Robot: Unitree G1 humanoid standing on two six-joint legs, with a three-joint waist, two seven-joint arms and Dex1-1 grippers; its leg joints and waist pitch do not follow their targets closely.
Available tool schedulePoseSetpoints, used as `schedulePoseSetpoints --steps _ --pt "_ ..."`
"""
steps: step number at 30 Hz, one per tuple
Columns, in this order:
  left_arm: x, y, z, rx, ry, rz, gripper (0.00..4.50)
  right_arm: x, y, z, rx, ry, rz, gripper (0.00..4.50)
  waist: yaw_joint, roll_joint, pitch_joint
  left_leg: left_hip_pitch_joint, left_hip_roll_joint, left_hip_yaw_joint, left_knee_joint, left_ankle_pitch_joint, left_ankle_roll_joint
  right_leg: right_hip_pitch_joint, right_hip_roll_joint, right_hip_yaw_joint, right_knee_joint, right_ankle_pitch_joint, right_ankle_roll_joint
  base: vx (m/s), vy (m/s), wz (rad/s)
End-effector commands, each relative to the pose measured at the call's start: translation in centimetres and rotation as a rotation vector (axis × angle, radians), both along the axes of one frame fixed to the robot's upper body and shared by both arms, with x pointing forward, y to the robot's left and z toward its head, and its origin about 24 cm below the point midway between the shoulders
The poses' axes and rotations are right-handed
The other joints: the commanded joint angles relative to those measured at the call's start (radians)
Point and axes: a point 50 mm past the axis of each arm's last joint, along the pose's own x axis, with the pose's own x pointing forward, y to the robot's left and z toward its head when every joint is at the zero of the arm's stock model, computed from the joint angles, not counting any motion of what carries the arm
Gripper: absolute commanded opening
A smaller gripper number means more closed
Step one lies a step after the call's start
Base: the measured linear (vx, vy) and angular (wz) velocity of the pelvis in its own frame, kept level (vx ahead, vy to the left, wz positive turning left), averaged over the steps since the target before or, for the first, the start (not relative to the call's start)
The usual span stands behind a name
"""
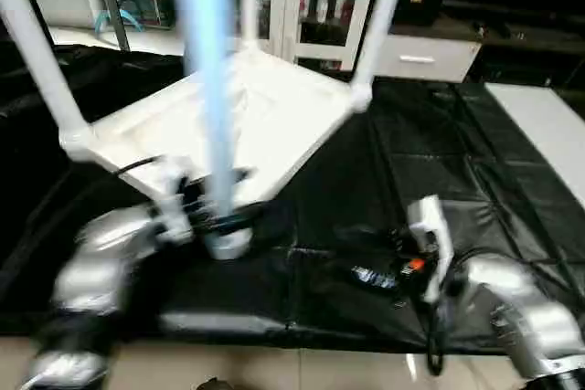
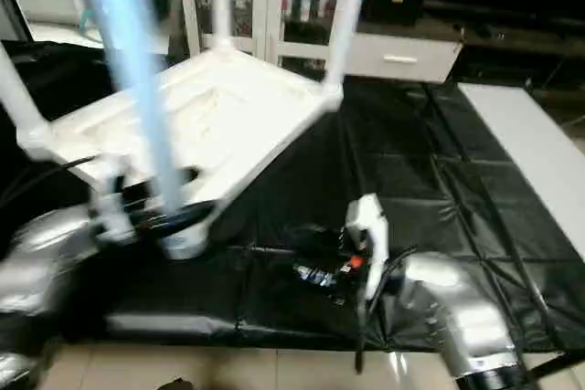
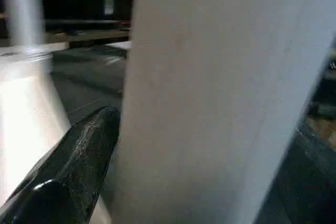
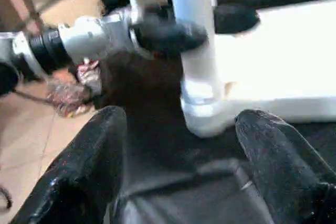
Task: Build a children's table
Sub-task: Rotate table base
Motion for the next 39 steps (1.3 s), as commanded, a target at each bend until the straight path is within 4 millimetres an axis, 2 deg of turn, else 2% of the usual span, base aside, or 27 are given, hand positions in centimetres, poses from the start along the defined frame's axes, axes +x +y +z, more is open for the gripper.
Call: schedulePoseSetpoints --steps 1,2,3,6,7,9,11,13,15,17,18,19,20,21,22,23,26,27,29,30,31,35,39 --pt "0.6 -2.4 -0.3 0.045 -0.022 -0.022 4.47 1.2 -0.4 2.7 0.005 -0.106 -0.102 3.63 -0.011 0.015 -0.053 0.0 0.02 -0.009 -0.094 -0.367 -0.019 0.027 -0.044 0.029 -0.085 -0.402 -0.134 0.0 0.0 0.0" --pt "0.9 -3.2 -0.4 0.049 -0.026 -0.022 4.47 1.4 -0.2 3.4 0.016 -0.122 -0.125 3.63 -0.013 0.016 -0.06 0.001 0.019 -0.008 -0.089 -0.335 -0.023 0.029 -0.044 0.028 -0.078 -0.368 -0.138 0.051 -0.003 -0.03" --pt "1.1 -3.8 -0.4 0.052 -0.028 -0.022 4.47 1.5 -0.1 3.9 0.026 -0.133 -0.141 3.63 -0.016 0.013 -0.064 0.002 0.018 -0.006 -0.084 -0.297 -0.021 0.029 -0.042 0.029 -0.073 -0.315 -0.146 0.0 0.0 0.0" --pt "1.2 -4.3 -0.5 0.062 -0.033 -0.023 4.47 1.6 0.0 4.2 0.028 -0.144 -0.158 3.63 -0.022 0.013 -0.066 -0.009 0.017 -0.003 -0.079 -0.228 -0.003 0.035 -0.039 0.029 -0.061 -0.21 -0.171 0.019 -0.002 -0.01" --pt "1.1 -5.1 -0.7 0.078 -0.039 -0.046 4.47 1.9 0.2 4.7 0.031 -0.151 -0.181 3.63 -0.025 0.011 -0.071 -0.01 0.016 -0.003 -0.075 -0.187 0.002 0.039 -0.037 0.028 -0.053 -0.145 -0.185 0.064 -0.003 -0.04" --pt "1.0 -6.0 -0.8 0.103 -0.057 -0.071 4.47 2.1 0.3 5.2 0.032 -0.158 -0.208 3.63 -0.029 0.011 -0.081 -0.009 0.012 0.001 -0.06 -0.075 0.031 0.041 -0.03 0.027 -0.034 0.041 -0.227 0.073 0.003 -0.03" --pt "1.0 -6.0 -0.8 0.11 -0.066 -0.072 4.47 2.1 0.3 5.3 0.032 -0.157 -0.212 3.63 -0.03 0.014 -0.083 -0.01 0.011 0.003 -0.053 -0.027 0.062 0.042 -0.028 0.025 -0.026 0.121 -0.255 0.0 0.0 0.0" --pt "1.2 -5.3 -0.9 0.142 -0.09 -0.036 4.47 2.1 0.3 5.5 0.028 -0.153 -0.218 3.63 -0.032 0.014 -0.079 -0.011 0.011 0.005 -0.055 -0.052 0.076 0.042 -0.029 0.025 -0.03 0.099 -0.261 0.0 0.0 0.0" --pt "1.3 -3.4 -1.4 0.232 -0.111 -0.014 4.47 2.2 0.3 5.6 0.013 -0.153 -0.224 3.63 -0.032 0.015 -0.074 -0.008 0.014 0.005 -0.06 -0.116 0.068 0.04 -0.034 0.026 -0.038 0.005 -0.248 0.0 0.0 0.0" --pt "1.3 -2.0 -1.8 0.319 -0.111 -0.022 4.47 2.1 0.4 5.6 0.001 -0.152 -0.227 3.63 -0.037 0.016 -0.069 -0.004 0.016 0.003 -0.069 -0.182 0.037 0.037 -0.034 0.027 -0.049 -0.119 -0.21 0.0 0.0 0.0" --pt "1.3 -1.9 -1.8 0.325 -0.111 -0.023 4.47 2.1 0.4 5.6 0.0 -0.151 -0.227 3.63 -0.04 0.019 -0.066 -0.003 0.017 0.003 -0.073 -0.214 0.019 0.033 -0.034 0.028 -0.052 -0.171 -0.194 0.0 0.0 0.0" --pt "1.3 -0.8 -2.1 0.392 -0.096 -0.037 4.47 2.1 0.6 5.5 -0.013 -0.148 -0.228 3.63 -0.04 0.013 -0.064 -0.002 0.017 0.003 -0.074 -0.228 0.012 0.03 -0.033 0.028 -0.055 -0.196 -0.186 0.0 0.0 0.0" --pt "1.3 -0.8 -2.1 0.392 -0.096 -0.037 4.47 2.1 0.6 5.5 -0.013 -0.148 -0.228 3.63 -0.039 0.017 -0.064 0.001 0.018 0.003 -0.075 -0.248 0.0 0.027 -0.036 0.03 -0.056 -0.228 -0.178 0.0 0.0 0.0" --pt "1.5 0.1 -2.5 0.462 -0.071 -0.052 4.47 2.2 0.8 5.3 -0.031 -0.143 -0.225 3.63 -0.039 0.018 -0.063 0.0 0.018 0.002 -0.076 -0.253 -0.005 0.027 -0.036 0.03 -0.056 -0.234 -0.178 0.0 0.0 0.0" --pt "1.5 0.1 -2.5 0.462 -0.071 -0.052 4.47 2.2 0.8 5.3 -0.031 -0.143 -0.225 3.63 -0.037 0.017 -0.062 0.004 0.017 0.003 -0.077 -0.263 -0.012 0.021 -0.035 0.031 -0.06 -0.254 -0.171 0.0 0.0 0.0" --pt "1.5 0.4 -2.6 0.485 -0.06 -0.062 4.47 2.2 0.9 5.2 -0.038 -0.142 -0.223 3.63 -0.035 0.019 -0.063 0.005 0.018 0.003 -0.076 -0.27 -0.015 0.02 -0.036 0.031 -0.058 -0.255 -0.173 0.0 0.0 0.0" --pt "1.8 1.0 -2.7 0.54 -0.042 -0.07 4.47 2.2 1.0 5.0 -0.055 -0.138 -0.213 3.63 -0.03 0.014 -0.064 0.0 0.019 0.002 -0.077 -0.261 -0.023 0.023 -0.04 0.032 -0.054 -0.23 -0.176 0.0 0.0 0.0" --pt "2.1 1.1 -2.7 0.559 -0.042 -0.071 4.31 2.2 1.1 4.8 -0.063 -0.137 -0.205 3.63 -0.029 0.015 -0.064 0.0 0.018 0.002 -0.077 -0.257 -0.022 0.023 -0.04 0.031 -0.053 -0.225 -0.177 0.0 0.0 0.0" --pt "2.3 1.1 -2.7 0.574 -0.042 -0.07 4.31 2.1 1.2 4.7 -0.075 -0.136 -0.196 3.63 -0.025 0.018 -0.067 -0.002 0.017 0.001 -0.075 -0.237 -0.022 0.026 -0.041 0.032 -0.048 -0.19 -0.182 0.0 0.0 0.0" --pt "2.5 1.1 -2.7 0.579 -0.042 -0.069 4.18 2.1 1.2 4.6 -0.08 -0.135 -0.192 3.63 -0.025 0.016 -0.067 -0.003 0.015 0.002 -0.074 -0.227 -0.021 0.027 -0.039 0.031 -0.048 -0.175 -0.184 0.0 0.0 0.0" --pt "2.8 1.0 -2.6 0.591 -0.055 -0.06 4.03 2.1 1.3 4.4 -0.097 -0.134 -0.184 3.63 -0.023 0.021 -0.068 -0.002 0.016 0.001 -0.073 -0.222 -0.022 0.027 -0.04 0.031 -0.045 -0.163 -0.188 0.0 0.0 0.0" --pt "3.6 0.1 -2.4 0.6 -0.076 -0.079 3.71 2.1 1.2 3.9 -0.143 -0.135 -0.186 3.63 -0.019 0.018 -0.07 -0.004 0.014 0.002 -0.069 -0.202 -0.019 0.032 -0.041 0.031 -0.043 -0.115 -0.201 0.0 0.0 0.0" --pt "3.5 0.1 -2.5 0.623 -0.06 -0.122 3.44 2.2 1.2 3.9 -0.143 -0.139 -0.197 3.63 -0.019 0.029 -0.071 -0.003 0.014 0.002 -0.068 -0.207 -0.019 0.033 -0.04 0.031 -0.04 -0.088 -0.221 0.0 0.0 0.0"
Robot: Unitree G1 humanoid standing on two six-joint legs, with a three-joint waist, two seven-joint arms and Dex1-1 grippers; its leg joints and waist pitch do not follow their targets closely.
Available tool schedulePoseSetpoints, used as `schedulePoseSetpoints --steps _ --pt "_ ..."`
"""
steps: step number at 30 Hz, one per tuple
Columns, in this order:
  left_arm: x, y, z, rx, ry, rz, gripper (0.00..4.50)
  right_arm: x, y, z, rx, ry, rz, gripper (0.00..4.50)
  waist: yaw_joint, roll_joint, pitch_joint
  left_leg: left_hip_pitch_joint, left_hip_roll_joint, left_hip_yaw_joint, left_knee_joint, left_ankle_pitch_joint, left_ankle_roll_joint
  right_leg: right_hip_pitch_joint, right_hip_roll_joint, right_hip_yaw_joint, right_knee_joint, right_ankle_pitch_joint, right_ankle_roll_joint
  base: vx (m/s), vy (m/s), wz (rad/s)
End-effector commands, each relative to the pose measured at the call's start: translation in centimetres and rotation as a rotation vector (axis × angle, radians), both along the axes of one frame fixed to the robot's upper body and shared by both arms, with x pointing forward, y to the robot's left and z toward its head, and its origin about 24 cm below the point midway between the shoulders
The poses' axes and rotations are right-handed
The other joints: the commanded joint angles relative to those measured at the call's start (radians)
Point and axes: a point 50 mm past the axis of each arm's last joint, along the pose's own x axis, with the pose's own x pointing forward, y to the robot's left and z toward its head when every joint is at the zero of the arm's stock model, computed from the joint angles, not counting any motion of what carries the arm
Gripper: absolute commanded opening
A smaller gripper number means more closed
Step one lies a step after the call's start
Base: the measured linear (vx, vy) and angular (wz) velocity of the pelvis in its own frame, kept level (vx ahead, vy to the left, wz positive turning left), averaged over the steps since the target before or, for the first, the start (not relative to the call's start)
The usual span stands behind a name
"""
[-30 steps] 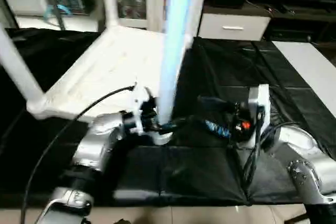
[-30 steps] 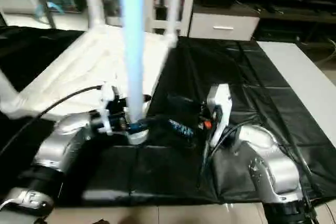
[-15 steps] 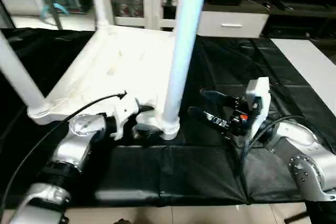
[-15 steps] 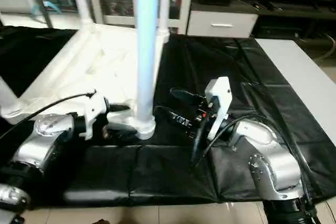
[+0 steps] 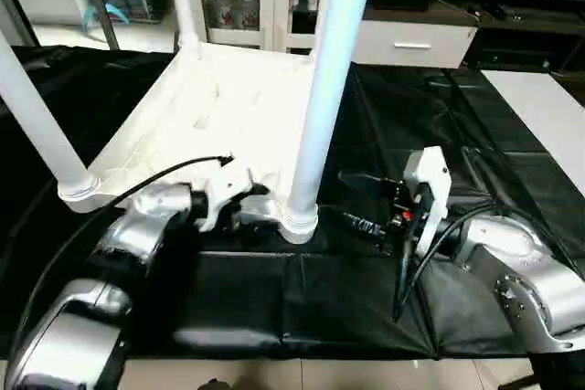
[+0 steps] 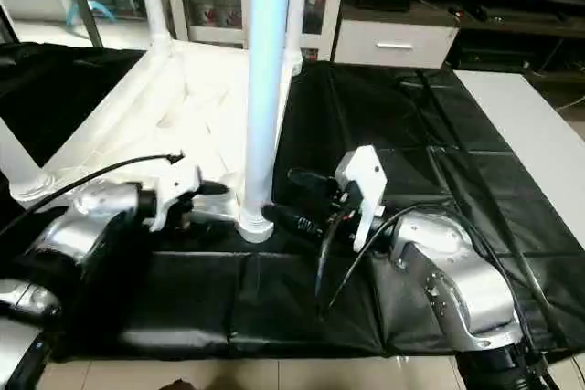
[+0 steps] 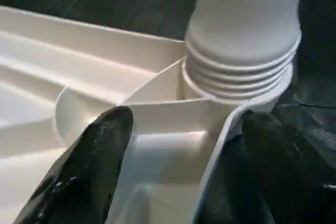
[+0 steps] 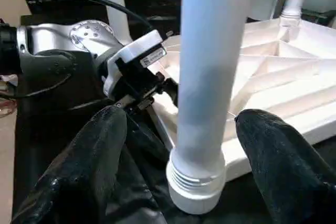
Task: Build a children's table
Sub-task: Rotate table base
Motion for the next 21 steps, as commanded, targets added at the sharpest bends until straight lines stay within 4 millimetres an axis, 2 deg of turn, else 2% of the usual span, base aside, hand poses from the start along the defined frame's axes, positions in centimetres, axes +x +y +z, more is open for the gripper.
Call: schedulePoseSetpoints --steps 1,7,9,14,15,17,21 --pt "0.0 0.0 0.0 0.03 0.011 -0.025 3.35 0.1 -0.1 0.1 -0.012 -0.014 -0.003 3.63 0.001 0.016 -0.066 0.012 0.013 0.002 -0.074 -0.213 -0.019 0.052 -0.04 0.03 -0.056 -0.086 -0.219 0.0 0.0 0.0" --pt "0.1 0.3 -0.4 0.045 0.036 -0.027 2.92 0.0 -0.3 -0.1 -0.018 -0.015 -0.012 3.63 0.0 0.02 -0.065 0.015 0.015 0.0 -0.077 -0.244 -0.023 0.052 -0.04 0.03 -0.059 -0.124 -0.221 0.0 0.0 0.0" --pt "0.1 0.5 -0.4 0.053 0.047 -0.032 2.63 0.0 -0.4 -0.2 -0.021 -0.015 -0.012 3.63 0.0 0.016 -0.066 0.015 0.016 0.0 -0.077 -0.241 -0.022 0.052 -0.041 0.03 -0.058 -0.112 -0.227 0.0 0.0 0.0" --pt "-0.1 1.5 -0.9 0.132 0.059 -0.035 2.31 0.2 -0.4 -0.3 -0.026 -0.018 -0.014 3.63 0.0 0.013 -0.065 0.014 0.016 0.0 -0.076 -0.234 -0.016 0.051 -0.041 0.03 -0.057 -0.116 -0.227 0.0 0.0 0.0" --pt "-0.1 1.6 -0.9 0.132 0.059 -0.033 2.11 0.3 -0.4 -0.3 -0.026 -0.019 -0.014 3.63 -0.001 0.014 -0.065 0.014 0.016 0.0 -0.077 -0.232 -0.016 0.052 -0.041 0.03 -0.057 -0.118 -0.225 0.0 0.0 0.0" --pt "-0.1 1.6 -0.9 0.131 0.059 -0.026 2.05 0.3 -0.4 -0.4 -0.026 -0.019 -0.015 3.63 0.0 0.014 -0.066 0.014 0.017 0.0 -0.076 -0.225 -0.016 0.052 -0.042 0.03 -0.056 -0.111 -0.226 0.0 0.0 0.0" --pt "-0.2 0.7 -1.1 0.067 0.098 -0.009 1.7 0.7 -0.5 -0.3 -0.028 -0.025 -0.038 3.63 0.001 0.007 -0.065 0.014 0.017 0.003 -0.075 -0.211 -0.008 0.051 -0.044 0.03 -0.054 -0.102 -0.238 0.0 0.0 0.0"
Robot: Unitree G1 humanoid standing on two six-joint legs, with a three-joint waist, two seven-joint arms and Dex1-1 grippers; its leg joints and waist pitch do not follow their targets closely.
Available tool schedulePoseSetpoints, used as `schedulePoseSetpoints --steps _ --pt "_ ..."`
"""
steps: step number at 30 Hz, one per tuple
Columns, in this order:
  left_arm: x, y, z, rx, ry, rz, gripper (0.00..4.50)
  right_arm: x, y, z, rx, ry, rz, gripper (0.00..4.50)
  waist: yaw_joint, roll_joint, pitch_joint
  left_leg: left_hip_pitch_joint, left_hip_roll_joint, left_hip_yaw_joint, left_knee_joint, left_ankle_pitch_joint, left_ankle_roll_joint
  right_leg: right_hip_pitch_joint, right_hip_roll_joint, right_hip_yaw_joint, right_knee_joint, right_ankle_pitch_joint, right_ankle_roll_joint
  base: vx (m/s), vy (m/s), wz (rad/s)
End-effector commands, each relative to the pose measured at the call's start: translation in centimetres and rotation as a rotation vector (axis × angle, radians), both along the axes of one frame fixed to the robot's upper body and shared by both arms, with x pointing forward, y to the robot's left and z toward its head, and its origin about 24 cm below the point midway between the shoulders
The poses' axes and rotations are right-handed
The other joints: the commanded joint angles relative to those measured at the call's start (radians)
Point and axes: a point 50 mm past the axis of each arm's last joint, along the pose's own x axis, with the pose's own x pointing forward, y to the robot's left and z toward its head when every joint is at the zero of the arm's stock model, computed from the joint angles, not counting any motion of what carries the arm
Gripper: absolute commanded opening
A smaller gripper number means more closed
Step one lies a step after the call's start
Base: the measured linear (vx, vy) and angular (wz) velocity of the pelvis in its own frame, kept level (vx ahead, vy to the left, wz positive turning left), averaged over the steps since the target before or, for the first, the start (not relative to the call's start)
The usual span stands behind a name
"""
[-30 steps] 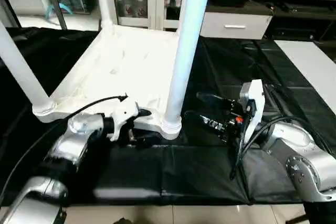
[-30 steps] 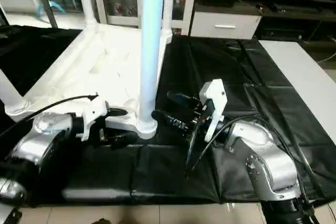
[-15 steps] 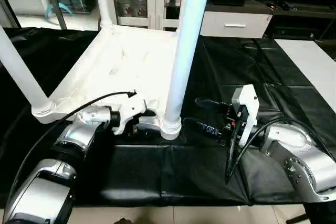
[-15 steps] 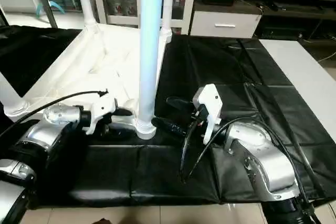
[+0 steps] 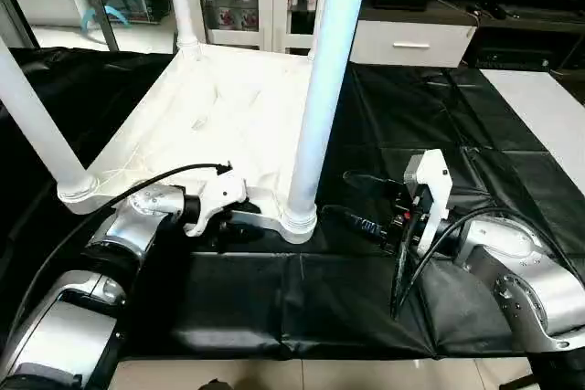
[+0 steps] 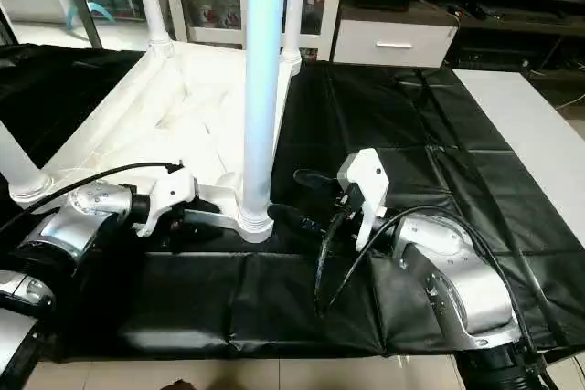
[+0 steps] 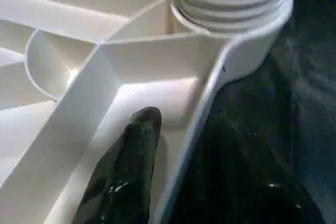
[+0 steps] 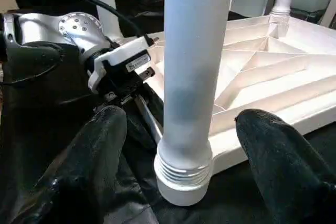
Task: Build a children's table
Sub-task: Rotate table base
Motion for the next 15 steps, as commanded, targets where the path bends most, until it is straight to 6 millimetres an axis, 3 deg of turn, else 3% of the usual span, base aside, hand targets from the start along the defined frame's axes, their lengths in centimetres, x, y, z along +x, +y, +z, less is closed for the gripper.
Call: schedulePoseSetpoints --steps 1,4,6,8,12,15 --pt "-0.4 -0.7 -0.4 -0.015 0.03 -0.01 1.59 0.4 -0.1 0.2 -0.011 -0.019 -0.017 3.63 0.001 0.005 -0.066 0.013 0.019 0.002 -0.075 -0.21 -0.009 0.052 -0.046 0.03 -0.053 -0.101 -0.24 0.0 0.0 0.0" --pt "-0.7 -1.2 -1.0 -0.01 0.06 0.024 1.31 0.8 -0.2 0.0 -0.02 -0.022 -0.053 3.63 -0.001 0.006 -0.065 0.012 0.019 0.002 -0.075 -0.211 -0.009 0.051 -0.044 0.03 -0.054 -0.109 -0.24 0.0 0.0 0.0" --pt "-0.8 -2.2 -1.6 -0.051 0.101 0.147 1.24 1.1 -0.3 -0.1 -0.023 -0.025 -0.095 3.63 -0.002 0.011 -0.064 0.01 0.018 0.003 -0.074 -0.206 -0.011 0.051 -0.044 0.03 -0.053 -0.103 -0.246 0.0 0.0 0.0" --pt "-0.8 -2.3 -1.8 -0.046 0.103 0.167 1.12 1.2 -0.3 -0.2 -0.024 -0.025 -0.099 3.63 -0.004 0.008 -0.063 0.011 0.015 0.005 -0.074 -0.216 -0.005 0.051 -0.041 0.03 -0.059 -0.125 -0.241 0.0 0.0 0.0" --pt "-1.7 -3.0 -2.7 0.0 0.134 0.263 0.97 1.0 -0.4 -0.4 -0.023 -0.019 -0.112 3.63 -0.011 0.004 -0.06 0.008 0.017 0.001 -0.079 -0.249 -0.005 0.054 -0.043 0.029 -0.068 -0.224 -0.205 0.0 0.0 0.0" --pt "-2.4 -4.1 -2.7 -0.011 0.115 0.223 0.92 1.0 -0.5 -0.6 -0.033 -0.016 -0.131 3.63 -0.023 0.005 -0.058 0.004 0.016 -0.001 -0.081 -0.261 0.001 0.05 -0.041 0.029 -0.079 -0.288 -0.181 0.0 0.0 0.0"
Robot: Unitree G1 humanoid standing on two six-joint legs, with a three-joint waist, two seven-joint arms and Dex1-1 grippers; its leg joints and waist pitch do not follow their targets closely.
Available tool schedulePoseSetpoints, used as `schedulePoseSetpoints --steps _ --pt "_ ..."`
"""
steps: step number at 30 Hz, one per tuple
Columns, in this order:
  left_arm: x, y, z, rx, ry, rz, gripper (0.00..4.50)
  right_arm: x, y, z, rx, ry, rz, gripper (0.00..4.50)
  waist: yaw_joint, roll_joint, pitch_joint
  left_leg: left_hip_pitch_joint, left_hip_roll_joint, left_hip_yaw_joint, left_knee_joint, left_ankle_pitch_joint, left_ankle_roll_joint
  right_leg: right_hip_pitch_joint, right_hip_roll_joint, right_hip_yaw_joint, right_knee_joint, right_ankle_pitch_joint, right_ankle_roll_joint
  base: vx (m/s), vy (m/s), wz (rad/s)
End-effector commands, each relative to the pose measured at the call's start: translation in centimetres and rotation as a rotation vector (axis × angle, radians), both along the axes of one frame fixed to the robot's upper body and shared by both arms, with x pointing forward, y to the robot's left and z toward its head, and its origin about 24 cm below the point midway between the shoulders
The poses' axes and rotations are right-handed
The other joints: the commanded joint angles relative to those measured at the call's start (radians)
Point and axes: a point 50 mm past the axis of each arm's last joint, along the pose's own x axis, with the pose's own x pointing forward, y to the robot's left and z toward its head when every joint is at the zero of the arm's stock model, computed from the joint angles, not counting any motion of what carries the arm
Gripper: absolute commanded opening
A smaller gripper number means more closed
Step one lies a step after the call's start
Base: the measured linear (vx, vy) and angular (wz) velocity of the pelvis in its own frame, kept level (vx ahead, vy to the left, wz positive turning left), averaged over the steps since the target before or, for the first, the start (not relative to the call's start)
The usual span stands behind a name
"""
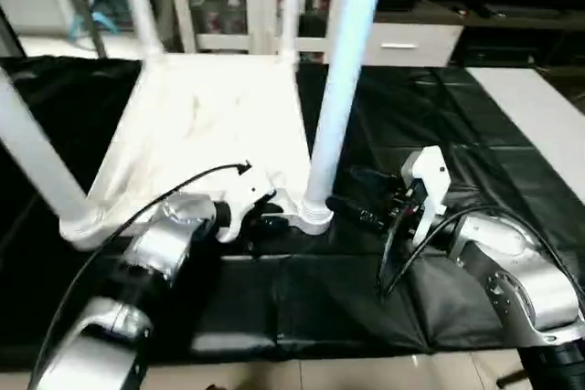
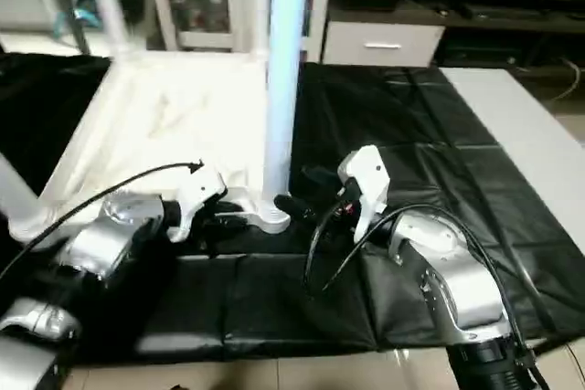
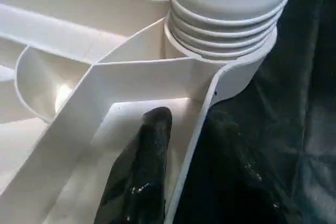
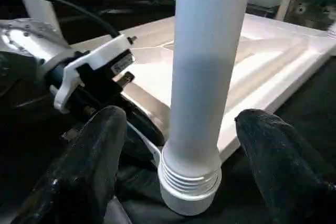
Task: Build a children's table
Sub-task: Rotate table base
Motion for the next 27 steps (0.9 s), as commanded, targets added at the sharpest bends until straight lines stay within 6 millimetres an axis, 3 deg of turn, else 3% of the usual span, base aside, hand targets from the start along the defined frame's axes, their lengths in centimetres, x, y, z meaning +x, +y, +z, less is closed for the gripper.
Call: schedulePoseSetpoints --steps 1,5,9,11,12,13,15,17,18,23,27 --pt "-1.3 -0.2 -1.9 0.04 0.066 0.001 0.91 0.2 -0.3 0.1 -0.012 -0.016 -0.03 3.63 0.005 0.001 -0.055 0.004 0.016 -0.003 -0.08 -0.258 0.002 0.044 -0.04 0.028 -0.079 -0.284 -0.179 0.0 0.0 0.0" --pt "-1.9 -1.0 -2.0 0.083 0.088 -0.038 0.85 0.8 -1.1 -0.2 -0.054 0.001 -0.096 3.63 0.004 0.002 -0.056 0.004 0.015 0.0 -0.079 -0.242 0.002 0.041 -0.035 0.028 -0.076 -0.246 -0.185 0.0 0.0 0.0" --pt "-2.0 -1.5 -1.7 0.121 0.102 0.046 0.81 1.2 -2.3 -0.9 -0.108 0.028 -0.17 3.63 0.003 0.005 -0.057 0.004 0.014 0.001 -0.076 -0.222 0.003 0.044 -0.033 0.027 -0.072 -0.194 -0.201 0.0 0.0 0.0" --pt "-1.9 -1.9 -1.5 0.117 0.079 0.051 0.8 1.2 -2.5 -0.9 -0.111 0.027 -0.175 3.63 0.001 0.004 -0.057 0.002 0.012 0.001 -0.076 -0.225 0.008 0.045 -0.032 0.026 -0.074 -0.199 -0.199 0.0 0.0 0.0" --pt "-1.8 -2.6 -1.1 0.08 0.034 0.003 0.8 1.1 -2.4 -0.8 -0.107 0.022 -0.172 3.63 0.003 0.011 -0.056 0.002 0.01 0.0 -0.076 -0.233 0.012 0.045 -0.033 0.026 -0.078 -0.225 -0.189 0.0 0.0 0.0" --pt "-1.8 -3.0 -0.8 0.053 0.009 -0.024 0.8 1.1 -2.3 -0.7 -0.102 0.02 -0.168 3.63 0.001 0.007 -0.055 0.001 0.01 0.001 -0.077 -0.243 0.014 0.044 -0.032 0.025 -0.084 -0.242 -0.182 0.0 0.0 0.0" --pt "-1.7 -3.2 -0.6 0.027 0.003 -0.041 1.48 1.1 -2.3 -0.6 -0.099 0.017 -0.162 3.63 0.002 0.005 -0.056 0.002 0.011 -0.001 -0.077 -0.258 0.012 0.044 -0.033 0.025 -0.085 -0.271 -0.17 0.0 0.0 0.0" --pt "-1.8 -3.2 -0.2 0.006 0.015 -0.091 1.51 1.0 -2.3 -0.7 -0.103 0.015 -0.154 3.63 0.006 0.005 -0.057 0.005 0.012 0.0 -0.077 -0.257 0.012 0.039 -0.034 0.026 -0.086 -0.271 -0.168 0.0 0.0 0.0" --pt "-2.0 -3.2 0.1 0.0 0.021 -0.12 1.73 1.0 -2.3 -0.7 -0.107 0.014 -0.15 3.63 0.007 0.009 -0.059 0.006 0.013 -0.001 -0.076 -0.245 0.011 0.039 -0.034 0.027 -0.08 -0.239 -0.18 0.0 0.0 0.0" --pt "-1.1 -2.4 1.1 0.017 -0.022 -0.13 2.17 1.0 -2.3 -0.6 -0.109 0.012 -0.13 3.63 0.003 0.009 -0.06 0.001 0.012 0.0 -0.074 -0.213 0.016 0.046 -0.031 0.025 -0.07 -0.142 -0.206 0.0 0.0 0.0" --pt "-0.4 -1.6 1.8 0.009 -0.012 -0.173 2.27 0.6 -2.3 -0.7 -0.114 0.018 -0.094 3.63 0.004 0.01 -0.059 0.003 0.009 0.002 -0.074 -0.226 0.018 0.046 -0.032 0.025 -0.073 -0.172 -0.205 0.0 0.0 0.0"
